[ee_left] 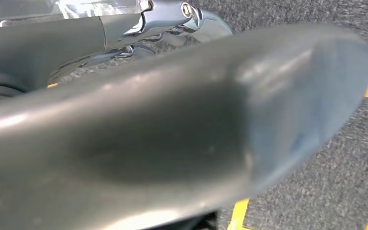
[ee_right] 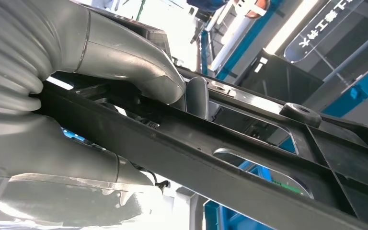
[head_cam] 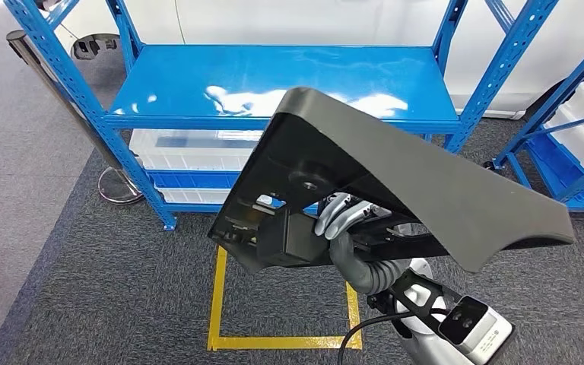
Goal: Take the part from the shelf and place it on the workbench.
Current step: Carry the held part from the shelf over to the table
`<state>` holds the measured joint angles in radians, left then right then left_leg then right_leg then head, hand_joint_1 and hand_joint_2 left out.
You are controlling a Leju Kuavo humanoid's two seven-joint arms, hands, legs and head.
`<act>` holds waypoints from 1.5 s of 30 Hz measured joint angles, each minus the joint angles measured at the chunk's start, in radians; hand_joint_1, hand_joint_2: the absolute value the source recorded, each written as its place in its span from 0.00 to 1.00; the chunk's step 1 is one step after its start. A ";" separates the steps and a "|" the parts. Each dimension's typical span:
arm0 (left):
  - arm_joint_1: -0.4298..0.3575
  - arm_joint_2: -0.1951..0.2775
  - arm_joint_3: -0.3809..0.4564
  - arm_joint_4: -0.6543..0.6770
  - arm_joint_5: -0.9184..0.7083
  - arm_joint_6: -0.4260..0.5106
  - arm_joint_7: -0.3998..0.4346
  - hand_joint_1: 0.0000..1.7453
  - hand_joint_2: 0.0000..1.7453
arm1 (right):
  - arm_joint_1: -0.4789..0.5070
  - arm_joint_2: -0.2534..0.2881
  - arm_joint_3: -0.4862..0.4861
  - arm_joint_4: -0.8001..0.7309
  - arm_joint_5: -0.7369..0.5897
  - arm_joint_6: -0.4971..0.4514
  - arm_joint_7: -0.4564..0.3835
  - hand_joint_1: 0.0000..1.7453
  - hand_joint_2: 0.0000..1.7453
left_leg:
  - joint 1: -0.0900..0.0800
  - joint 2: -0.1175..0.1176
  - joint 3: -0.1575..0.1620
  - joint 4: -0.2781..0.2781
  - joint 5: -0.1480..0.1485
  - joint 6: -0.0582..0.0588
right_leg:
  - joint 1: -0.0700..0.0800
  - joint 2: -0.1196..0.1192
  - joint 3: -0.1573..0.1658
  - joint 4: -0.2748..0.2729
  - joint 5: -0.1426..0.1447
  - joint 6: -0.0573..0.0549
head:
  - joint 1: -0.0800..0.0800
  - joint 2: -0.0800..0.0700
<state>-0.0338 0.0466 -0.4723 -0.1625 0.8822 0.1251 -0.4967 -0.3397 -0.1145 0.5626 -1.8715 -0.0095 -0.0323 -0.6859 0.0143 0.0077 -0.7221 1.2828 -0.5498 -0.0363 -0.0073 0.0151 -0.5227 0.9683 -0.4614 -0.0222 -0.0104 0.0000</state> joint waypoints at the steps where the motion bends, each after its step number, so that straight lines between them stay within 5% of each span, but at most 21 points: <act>1: 0.000 0.001 0.000 0.000 0.001 0.000 0.000 0.00 0.00 | 0.003 0.000 -0.003 0.000 -0.003 0.003 0.000 1.00 1.00 | 0.002 0.000 0.014 -0.007 0.012 -0.002 | -0.001 0.007 -0.005 0.005 0.001 0.002 | 0.000 0.000; 5: 0.000 0.007 0.000 0.000 0.001 -0.002 -0.001 0.00 0.00 | 0.008 0.000 -0.016 -0.002 -0.007 0.012 0.000 1.00 1.00 | 0.015 -0.030 0.147 -0.232 0.098 -0.007 | -0.008 0.033 -0.017 0.025 -0.003 0.014 | 0.000 0.000; 9: 0.000 0.008 0.000 0.000 0.001 -0.002 -0.002 0.00 0.00 | 0.008 0.000 -0.017 -0.003 -0.007 0.012 0.000 1.00 1.00 | 0.016 -0.039 0.158 -0.252 0.096 -0.007 | -0.008 0.035 -0.018 0.027 -0.005 0.016 | 0.000 0.000; 11: 0.001 0.009 0.000 0.000 0.002 -0.005 -0.004 0.00 0.00 | 0.011 -0.001 -0.021 -0.005 -0.006 0.012 0.000 1.00 1.00 | 0.014 -0.048 0.166 -0.262 0.087 -0.001 | -0.008 0.049 -0.028 0.031 0.001 0.028 | 0.001 0.000; 13: 0.000 0.010 -0.001 0.000 0.005 -0.011 -0.008 0.00 0.00 | 0.018 -0.001 -0.033 -0.009 -0.001 0.001 0.000 1.00 1.00 | 0.009 -0.028 0.167 -0.275 0.087 0.025 | -0.007 0.031 -0.084 0.129 -0.048 0.050 | 0.006 0.000; 15: 0.000 0.011 -0.001 0.000 0.009 -0.015 -0.010 0.00 0.00 | 0.027 -0.002 -0.041 -0.011 0.003 -0.009 0.000 1.00 1.00 | 0.005 0.010 0.158 -0.278 0.095 0.046 | -0.007 -0.004 -0.162 0.288 -0.124 0.061 | 0.011 0.000; 17: 0.001 0.012 0.000 0.000 0.013 -0.015 -0.010 0.00 0.00 | 0.036 -0.002 -0.043 -0.011 0.002 -0.009 0.000 1.00 1.00 | 0.001 0.030 0.153 -0.277 0.097 0.049 | -0.007 -0.008 -0.181 0.337 -0.128 0.060 | 0.011 0.000; 19: 0.000 0.013 0.000 0.000 0.018 -0.014 -0.009 0.00 0.00 | 0.044 -0.002 -0.047 -0.011 -0.001 -0.008 0.000 1.00 1.00 | -0.002 0.049 0.152 -0.277 0.098 0.049 | -0.005 -0.020 -0.123 0.237 -0.070 0.052 | 0.011 0.000; 22: -0.001 0.014 0.000 0.000 0.027 -0.002 -0.003 0.00 0.00 | 0.051 -0.002 -0.059 -0.013 -0.006 -0.007 0.000 1.00 1.00 | -0.009 0.073 0.153 -0.274 0.100 0.041 | 0.010 -0.082 -0.029 0.056 -0.015 0.028 | 0.011 0.000; 23: -0.001 0.015 0.001 0.000 0.031 0.005 0.002 0.00 0.00 | 0.055 -0.002 -0.063 -0.014 -0.003 -0.010 0.000 1.00 1.00 | -0.011 0.082 0.153 -0.274 0.102 0.037 | 0.015 -0.090 -0.025 0.040 -0.014 0.021 | 0.010 0.000; 25: -0.002 0.019 0.001 0.000 0.036 0.030 0.022 0.00 0.00 | 0.067 -0.004 -0.069 -0.017 0.010 -0.027 0.000 1.00 1.00 | -0.012 0.096 0.154 -0.276 0.104 0.026 | 0.016 -0.069 -0.031 0.036 -0.004 0.010 | 0.010 0.000; 28: -0.003 0.026 0.001 0.001 0.043 0.079 0.078 0.00 0.00 | 0.083 -0.009 -0.072 -0.032 0.034 -0.076 0.000 1.00 1.00 | -0.009 0.046 0.126 -0.210 0.050 0.009 | 0.006 -0.041 -0.037 0.026 0.013 -0.005 | 0.009 0.000; 31: 0.003 0.039 0.001 0.001 0.043 0.117 0.145 0.00 0.00 | 0.099 -0.019 -0.072 -0.048 0.046 -0.146 0.000 1.00 1.00 | -0.006 0.004 0.051 -0.019 -0.044 0.006 | 0.007 -0.008 -0.048 0.027 0.023 -0.011 | 0.009 0.000; 33: 0.007 0.052 0.001 0.003 0.046 0.147 0.190 0.00 0.00 | 0.123 -0.036 -0.079 -0.065 0.042 -0.182 0.000 1.00 1.00 | -0.006 0.000 0.054 -0.008 -0.029 0.008 | 0.007 0.018 -0.053 0.030 0.026 -0.010 | 0.009 0.000; 36: 0.010 0.079 0.002 0.007 0.068 0.214 0.248 0.00 0.00 | 0.174 -0.078 -0.124 -0.117 0.001 -0.166 0.000 1.00 1.00 | -0.001 -0.046 0.153 -0.201 0.059 0.016 | 0.008 0.050 -0.058 0.039 0.027 -0.002 | 0.009 0.000; 38: 0.011 0.094 0.005 0.010 0.084 0.247 0.270 0.00 0.00 | 0.210 -0.103 -0.178 -0.156 -0.024 -0.125 0.000 1.00 1.00 | 0.000 -0.076 0.183 -0.268 0.069 0.021 | 0.008 0.067 -0.068 0.044 0.030 0.010 | 0.009 0.000; 40: 0.012 0.103 0.009 0.010 0.094 0.263 0.273 0.00 0.00 | 0.254 -0.118 -0.235 -0.190 -0.029 -0.087 0.000 1.00 1.00 | -0.001 -0.063 0.185 -0.275 0.068 0.029 | 0.006 0.086 -0.075 0.043 0.036 0.024 | 0.009 0.000; 42: 0.013 0.107 0.011 0.010 0.096 0.267 0.265 0.00 0.00 | 0.299 -0.128 -0.285 -0.220 -0.025 -0.056 0.000 1.00 1.00 | 0.003 -0.041 0.186 -0.282 0.075 0.042 | 0.006 0.068 -0.087 0.064 0.021 0.034 | 0.012 0.000; 45: 0.018 0.107 0.012 0.010 0.097 0.246 0.252 0.00 0.00 | 0.350 -0.133 -0.339 -0.250 -0.016 -0.024 0.000 1.00 1.00 | 0.002 -0.005 0.182 -0.286 0.080 0.053 | 0.002 0.008 -0.161 0.226 -0.073 0.047 | 0.019 0.000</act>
<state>-0.0156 0.1535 -0.4603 -0.1522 0.9787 0.3713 -0.2451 0.0108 -0.2471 0.2240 -2.1213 -0.0258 -0.0563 -0.6859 0.0165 0.0026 -0.5401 0.9970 -0.4698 0.0168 -0.0056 0.0234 -0.6836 1.1942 -0.5340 0.0244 0.0085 -0.0001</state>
